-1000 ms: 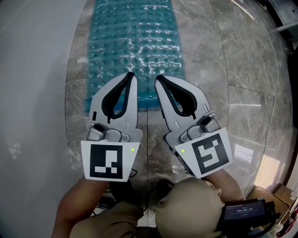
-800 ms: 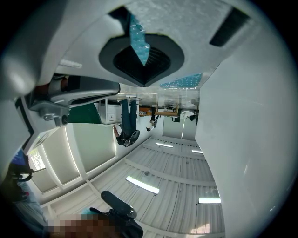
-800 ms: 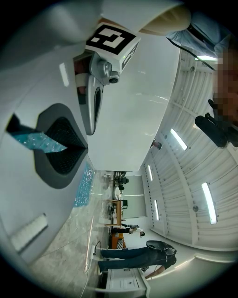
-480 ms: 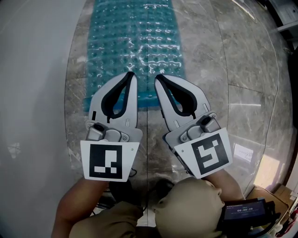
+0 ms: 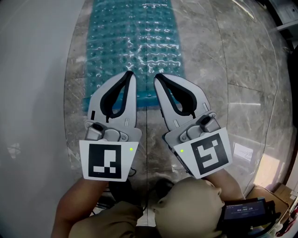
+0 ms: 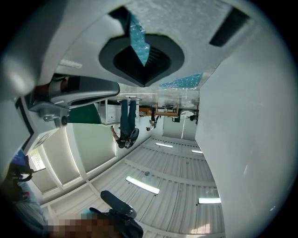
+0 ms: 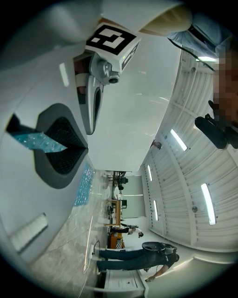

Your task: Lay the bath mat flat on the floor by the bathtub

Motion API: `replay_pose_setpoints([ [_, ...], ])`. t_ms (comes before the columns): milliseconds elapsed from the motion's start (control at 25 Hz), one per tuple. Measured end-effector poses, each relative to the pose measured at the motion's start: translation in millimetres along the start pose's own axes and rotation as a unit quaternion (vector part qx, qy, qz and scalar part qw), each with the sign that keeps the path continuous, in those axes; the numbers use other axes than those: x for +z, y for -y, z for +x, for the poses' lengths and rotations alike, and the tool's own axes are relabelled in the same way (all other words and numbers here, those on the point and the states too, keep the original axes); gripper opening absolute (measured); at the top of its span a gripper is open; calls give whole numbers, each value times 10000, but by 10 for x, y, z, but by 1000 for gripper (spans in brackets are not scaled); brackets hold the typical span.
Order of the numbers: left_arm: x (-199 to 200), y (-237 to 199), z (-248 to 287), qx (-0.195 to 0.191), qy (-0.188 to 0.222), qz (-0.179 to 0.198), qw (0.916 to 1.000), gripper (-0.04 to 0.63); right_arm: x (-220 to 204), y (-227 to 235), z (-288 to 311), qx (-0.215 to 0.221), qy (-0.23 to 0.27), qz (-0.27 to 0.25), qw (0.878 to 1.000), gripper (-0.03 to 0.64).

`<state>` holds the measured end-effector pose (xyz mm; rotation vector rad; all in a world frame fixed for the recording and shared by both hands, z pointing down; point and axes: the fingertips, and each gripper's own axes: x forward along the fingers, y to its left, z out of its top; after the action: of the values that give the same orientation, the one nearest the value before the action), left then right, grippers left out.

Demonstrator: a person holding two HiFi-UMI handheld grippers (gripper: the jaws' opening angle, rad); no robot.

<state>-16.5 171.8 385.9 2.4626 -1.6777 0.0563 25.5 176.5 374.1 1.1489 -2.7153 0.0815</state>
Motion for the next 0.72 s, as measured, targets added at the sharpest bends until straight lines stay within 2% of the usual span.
replay_pose_setpoints([
  [720,-17,-13,3,-2,-10,-23,10000,8,5,-5,11,-4,-12,-57,10000,6],
])
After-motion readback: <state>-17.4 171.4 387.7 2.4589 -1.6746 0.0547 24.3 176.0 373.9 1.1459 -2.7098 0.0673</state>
